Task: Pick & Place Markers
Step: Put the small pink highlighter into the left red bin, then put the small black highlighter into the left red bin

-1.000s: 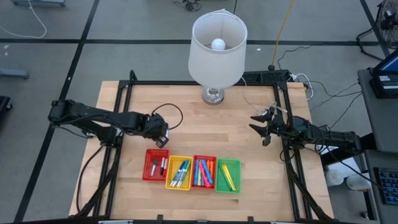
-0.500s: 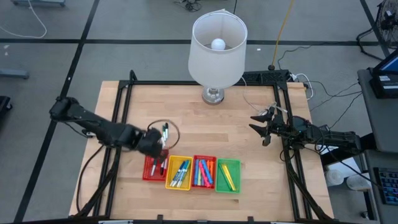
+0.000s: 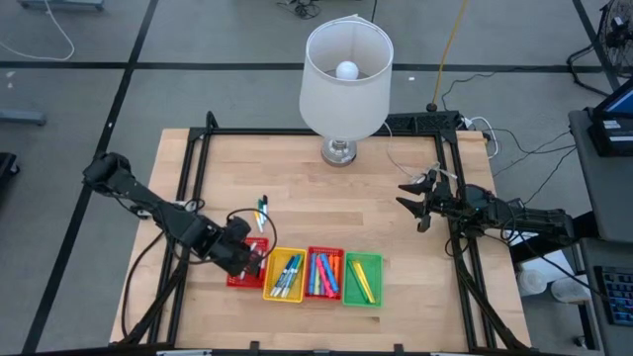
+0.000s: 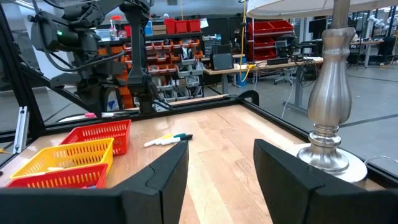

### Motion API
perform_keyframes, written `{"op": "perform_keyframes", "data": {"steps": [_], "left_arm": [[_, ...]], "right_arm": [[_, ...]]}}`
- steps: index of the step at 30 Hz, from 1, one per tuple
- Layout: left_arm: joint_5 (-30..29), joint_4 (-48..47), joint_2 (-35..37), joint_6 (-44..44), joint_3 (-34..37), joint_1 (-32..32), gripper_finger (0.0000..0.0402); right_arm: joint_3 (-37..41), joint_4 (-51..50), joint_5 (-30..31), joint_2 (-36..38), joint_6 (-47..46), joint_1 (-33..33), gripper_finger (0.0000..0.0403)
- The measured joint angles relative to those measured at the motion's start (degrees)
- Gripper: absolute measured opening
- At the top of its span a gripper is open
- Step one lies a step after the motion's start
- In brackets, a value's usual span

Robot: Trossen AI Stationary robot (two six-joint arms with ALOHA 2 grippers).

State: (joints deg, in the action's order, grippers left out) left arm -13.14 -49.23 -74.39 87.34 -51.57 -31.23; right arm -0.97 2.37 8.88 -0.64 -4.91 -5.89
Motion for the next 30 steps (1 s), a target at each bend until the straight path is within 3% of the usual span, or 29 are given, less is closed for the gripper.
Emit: {"op": "perform_keyframes", "data": {"steps": [10, 21, 30], "left_arm": [[-0.42, -0.02, 0.0, -0.62, 0.0, -0.1, 0.0058], [-0.54, -0.28, 0.0, -0.62, 0.0, -0.1, 0.0139], [-10.23, -0.24, 0.0, -2.73, 0.0, 4.12, 0.0165]], "right_arm": [[0.02, 0.0, 0.0, 0.0, 0.0, -0.01, 0.0169], [0.02, 0.01, 0.0, 0.0, 0.0, -0.02, 0.0169], [0.02, 0.0, 0.0, -0.01, 0.0, 0.0, 0.0169]]}}
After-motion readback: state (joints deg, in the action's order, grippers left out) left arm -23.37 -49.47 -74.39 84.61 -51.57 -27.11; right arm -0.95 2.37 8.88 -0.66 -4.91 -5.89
